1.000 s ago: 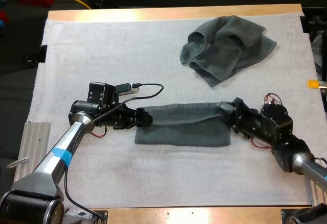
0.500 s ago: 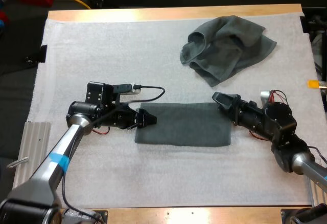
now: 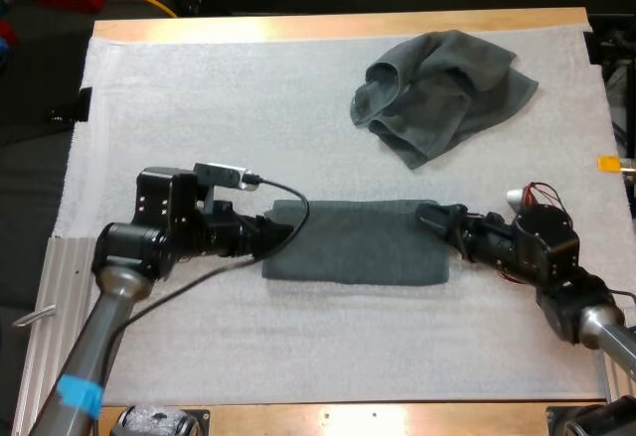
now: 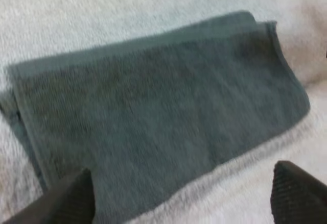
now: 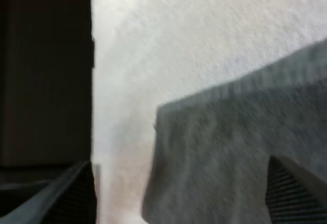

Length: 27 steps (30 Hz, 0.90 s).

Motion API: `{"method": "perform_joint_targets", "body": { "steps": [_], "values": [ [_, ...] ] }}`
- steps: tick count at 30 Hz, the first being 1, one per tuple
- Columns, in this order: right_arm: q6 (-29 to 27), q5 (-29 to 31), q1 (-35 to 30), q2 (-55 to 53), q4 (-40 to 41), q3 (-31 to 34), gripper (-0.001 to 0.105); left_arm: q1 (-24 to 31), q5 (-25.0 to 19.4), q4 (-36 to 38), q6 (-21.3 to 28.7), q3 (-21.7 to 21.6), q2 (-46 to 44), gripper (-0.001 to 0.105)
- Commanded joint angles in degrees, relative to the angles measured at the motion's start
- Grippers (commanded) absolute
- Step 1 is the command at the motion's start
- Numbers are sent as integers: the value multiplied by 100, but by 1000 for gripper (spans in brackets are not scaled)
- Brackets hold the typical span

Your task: Pick towel from pile, fold and stack

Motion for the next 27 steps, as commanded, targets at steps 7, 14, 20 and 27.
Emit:
{"method": "perform_joint_targets", "body": {
  "steps": [7,14,20,27],
  "values": [
    [-878,299,-23,-706,1619,-27,67,-24,-265,748,238,-40,-606,69],
    [-1527,478,-23,-1061,2897,-218,67,-24,-265,1141,237,-40,-1088,69],
    [-2487,819,-23,-1086,4285,-901,67,-24,-265,1582,365,-40,-1482,69],
    [-3395,1112,-23,-999,5227,-1516,67,-24,-160,1860,364,-40,-1746,69]
  ]
}}
